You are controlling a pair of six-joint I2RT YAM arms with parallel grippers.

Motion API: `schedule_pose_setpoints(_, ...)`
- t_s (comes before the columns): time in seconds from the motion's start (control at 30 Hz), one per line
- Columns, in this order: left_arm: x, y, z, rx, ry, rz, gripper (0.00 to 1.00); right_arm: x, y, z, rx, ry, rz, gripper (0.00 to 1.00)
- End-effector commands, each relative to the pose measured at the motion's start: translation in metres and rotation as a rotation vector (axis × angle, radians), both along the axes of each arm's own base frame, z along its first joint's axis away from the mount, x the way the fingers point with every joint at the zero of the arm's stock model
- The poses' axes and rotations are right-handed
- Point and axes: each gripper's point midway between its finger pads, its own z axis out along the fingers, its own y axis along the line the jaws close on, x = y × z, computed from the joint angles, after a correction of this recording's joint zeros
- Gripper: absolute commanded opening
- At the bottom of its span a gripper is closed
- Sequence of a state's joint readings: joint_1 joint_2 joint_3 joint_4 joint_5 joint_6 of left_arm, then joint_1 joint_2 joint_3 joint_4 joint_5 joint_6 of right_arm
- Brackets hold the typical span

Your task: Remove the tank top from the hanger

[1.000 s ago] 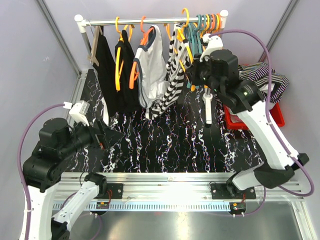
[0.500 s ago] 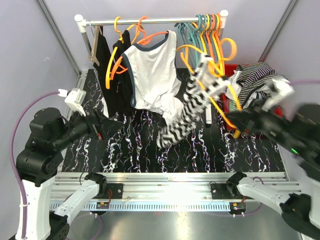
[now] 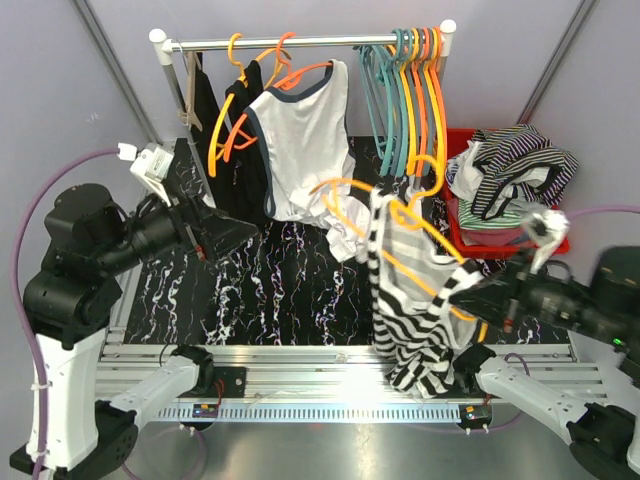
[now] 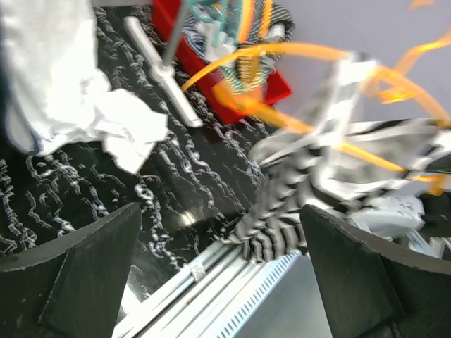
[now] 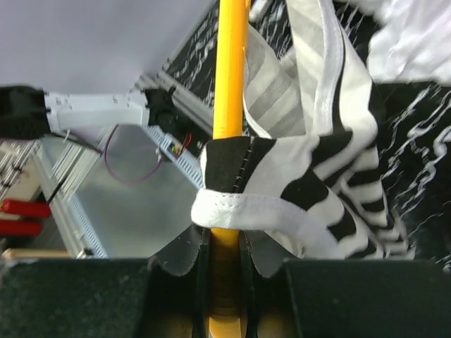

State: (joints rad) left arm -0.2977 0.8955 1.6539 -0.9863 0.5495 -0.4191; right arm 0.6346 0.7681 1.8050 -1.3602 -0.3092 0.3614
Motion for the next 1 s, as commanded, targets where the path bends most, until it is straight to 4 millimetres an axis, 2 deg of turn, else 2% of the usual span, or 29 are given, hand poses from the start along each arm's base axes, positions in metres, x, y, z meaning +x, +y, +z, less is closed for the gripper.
schedule_pose_setpoints(0.0, -0.013, -0.023, 0.024, -0.018, -0.040, -0.171, 0.99, -0.005, 0.030, -0.002, 0.062, 0.071, 0.145, 0.00)
schedule_pose_setpoints(0.03, -0.015, -0.028, 0.023, -0.007, -0.035, -0.196, 0.99, -0.005, 0.035, 0.000, 0.084, 0.066, 0.166, 0.00)
schedule_pose_setpoints(0.07, -0.016, -0.039, 0.018, 0.013, -0.021, -0.235, 0.99, -0.002, 0.041, -0.010, 0.077, 0.101, 0.178, 0.00)
schedule_pose_setpoints(0.13, -0.017, -0.055, 0.009, 0.052, -0.010, -0.281, 0.99, 0.001, 0.052, -0.009, 0.101, 0.111, 0.222, 0.00)
schedule_pose_setpoints(0.17, -0.023, -0.071, 0.001, 0.102, -0.006, -0.310, 0.99, 0.003, 0.055, -0.014, 0.095, 0.126, 0.230, 0.00)
schedule_pose_setpoints(0.33, -0.024, -0.106, -0.028, 0.229, -0.003, -0.252, 0.99, 0.013, 0.066, -0.016, 0.093, 0.139, 0.250, 0.00)
schedule_pose_setpoints(0.37, -0.008, -0.104, -0.040, 0.274, -0.006, -0.152, 0.99, 0.014, 0.067, -0.017, 0.095, 0.145, 0.250, 0.00)
schedule_pose_setpoints(0.43, 0.004, -0.100, -0.054, 0.308, 0.005, -0.034, 0.99, 0.015, 0.067, -0.021, 0.090, 0.155, 0.246, 0.00)
schedule_pose_setpoints(0.63, 0.030, -0.091, -0.063, 0.310, 0.009, 0.160, 0.99, 0.009, 0.064, -0.028, 0.089, 0.172, 0.247, 0.00)
schedule_pose_setpoints(0.73, 0.036, -0.101, -0.061, 0.296, -0.007, 0.164, 0.98, 0.005, 0.063, -0.030, 0.092, 0.183, 0.258, 0.00)
schedule_pose_setpoints(0.8, 0.038, -0.116, -0.063, 0.300, -0.011, 0.139, 0.93, 0.005, 0.063, -0.032, 0.091, 0.187, 0.253, 0.00)
schedule_pose_setpoints(0.83, 0.038, -0.129, -0.063, 0.298, -0.011, 0.112, 0.87, 0.006, 0.062, -0.033, 0.088, 0.183, 0.248, 0.00)
schedule_pose_setpoints(0.9, 0.036, -0.141, -0.062, 0.301, -0.010, 0.084, 0.79, 0.007, 0.061, -0.034, 0.086, 0.183, 0.235, 0.00)
schedule_pose_setpoints(0.93, 0.033, -0.149, -0.062, 0.305, -0.007, 0.063, 0.72, 0.009, 0.061, -0.035, 0.083, 0.185, 0.227, 0.00)
schedule_pose_setpoints(0.97, 0.031, -0.152, -0.062, 0.304, -0.007, 0.052, 0.70, 0.009, 0.061, -0.034, 0.084, 0.182, 0.221, 0.00)
